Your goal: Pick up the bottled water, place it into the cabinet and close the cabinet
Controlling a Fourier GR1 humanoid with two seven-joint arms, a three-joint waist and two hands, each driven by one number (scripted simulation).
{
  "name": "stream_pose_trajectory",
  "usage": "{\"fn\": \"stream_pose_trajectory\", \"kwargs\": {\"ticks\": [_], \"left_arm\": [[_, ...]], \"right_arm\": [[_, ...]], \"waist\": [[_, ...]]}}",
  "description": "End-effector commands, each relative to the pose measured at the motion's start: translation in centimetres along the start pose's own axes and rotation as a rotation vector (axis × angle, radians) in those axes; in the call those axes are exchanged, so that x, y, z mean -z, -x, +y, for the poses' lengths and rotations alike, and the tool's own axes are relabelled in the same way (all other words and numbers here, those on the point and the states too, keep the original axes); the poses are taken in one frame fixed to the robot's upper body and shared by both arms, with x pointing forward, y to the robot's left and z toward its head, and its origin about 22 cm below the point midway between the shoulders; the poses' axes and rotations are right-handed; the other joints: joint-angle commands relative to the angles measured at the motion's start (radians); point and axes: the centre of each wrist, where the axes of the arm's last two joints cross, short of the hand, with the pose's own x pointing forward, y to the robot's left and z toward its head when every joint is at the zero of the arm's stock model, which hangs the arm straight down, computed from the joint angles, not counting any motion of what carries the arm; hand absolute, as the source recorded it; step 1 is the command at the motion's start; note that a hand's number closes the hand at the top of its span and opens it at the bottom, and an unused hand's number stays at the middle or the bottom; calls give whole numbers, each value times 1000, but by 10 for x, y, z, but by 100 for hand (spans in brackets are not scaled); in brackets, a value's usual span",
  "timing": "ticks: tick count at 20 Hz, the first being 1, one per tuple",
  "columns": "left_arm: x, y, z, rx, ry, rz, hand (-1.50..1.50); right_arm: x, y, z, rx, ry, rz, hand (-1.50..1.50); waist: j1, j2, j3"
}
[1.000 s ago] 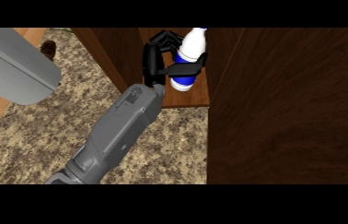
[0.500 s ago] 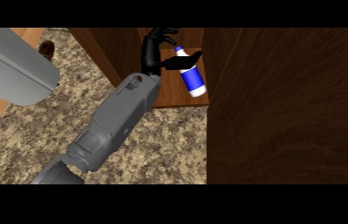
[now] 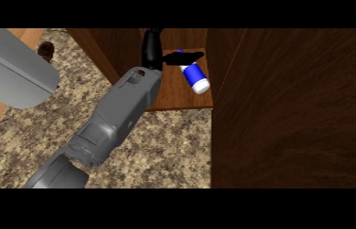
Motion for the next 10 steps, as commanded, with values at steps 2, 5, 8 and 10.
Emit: {"fn": "stream_pose_trajectory", "kwargs": {"ticks": [2, 5, 8, 10], "left_arm": [[15, -19, 0, -64, 18, -32, -150], [10, -27, -11, -155, 41, -77, -150], [6, -21, -7, -275, 87, -92, -150], [17, -46, -13, -311, 129, -99, -150]], "right_arm": [[9, -12, -4, -2, 8, -43, -150], [14, -21, 8, 1, -9, -51, -150], [2, -24, 4, -12, 8, -31, -150], [7, -29, 6, -28, -13, -41, -150]], "waist": [[17, -2, 0], [4, -2, -1], [19, -12, -1], [30, -15, 0]]}}
